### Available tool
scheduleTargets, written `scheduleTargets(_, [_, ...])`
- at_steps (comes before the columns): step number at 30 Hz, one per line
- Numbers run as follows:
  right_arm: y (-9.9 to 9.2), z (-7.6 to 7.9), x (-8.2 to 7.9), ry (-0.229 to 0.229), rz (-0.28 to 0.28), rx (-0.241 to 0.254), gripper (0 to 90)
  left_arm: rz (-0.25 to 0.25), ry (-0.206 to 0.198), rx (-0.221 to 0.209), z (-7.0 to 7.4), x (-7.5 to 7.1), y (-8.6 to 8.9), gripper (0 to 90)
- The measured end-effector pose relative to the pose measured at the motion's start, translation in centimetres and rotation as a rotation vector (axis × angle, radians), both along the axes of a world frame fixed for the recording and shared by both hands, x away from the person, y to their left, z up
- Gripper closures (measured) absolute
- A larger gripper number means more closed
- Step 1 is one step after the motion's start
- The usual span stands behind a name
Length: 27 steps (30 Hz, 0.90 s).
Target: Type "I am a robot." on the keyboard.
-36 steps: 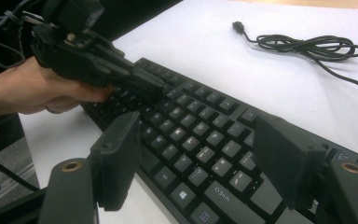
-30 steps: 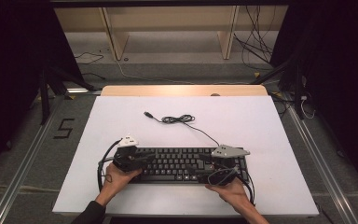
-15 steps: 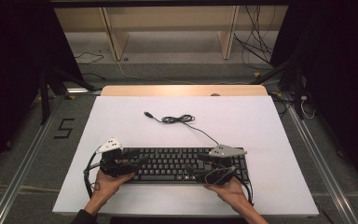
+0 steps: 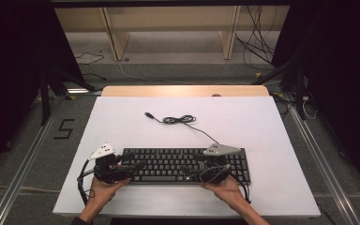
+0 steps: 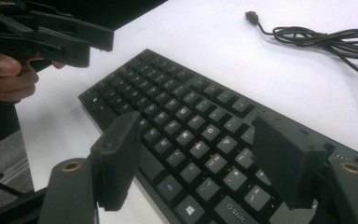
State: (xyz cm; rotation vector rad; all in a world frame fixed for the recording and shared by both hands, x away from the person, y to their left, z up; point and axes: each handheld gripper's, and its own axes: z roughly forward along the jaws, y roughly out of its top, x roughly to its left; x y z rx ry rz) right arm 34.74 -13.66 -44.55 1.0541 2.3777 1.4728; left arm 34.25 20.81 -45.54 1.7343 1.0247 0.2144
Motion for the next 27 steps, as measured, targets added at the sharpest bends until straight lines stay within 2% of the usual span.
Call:
scheduleTargets(5, [0.2, -0.1, 0.3, 0.006, 0.008, -0.009, 36.0, 0.003, 0.000, 0.004, 0.0, -0.2, 0.2, 31.3])
scheduleTargets(9, [0.6, -0.2, 0.6, 0.017, 0.013, -0.028, 42.2, 0.008, 0.003, 0.002, -0.1, -0.4, 0.3, 30.9])
scheduleTargets(22, [1.9, -1.3, 1.5, 0.065, 0.044, -0.105, 80.1, 0.006, 0.000, 0.004, -0.3, -0.8, 0.5, 29.8])
scheduleTargets(27, [2.5, -1.9, 1.7, 0.083, 0.066, -0.143, 88.0, 0.000, -0.003, 0.004, -0.3, -0.9, 0.4, 29.5])
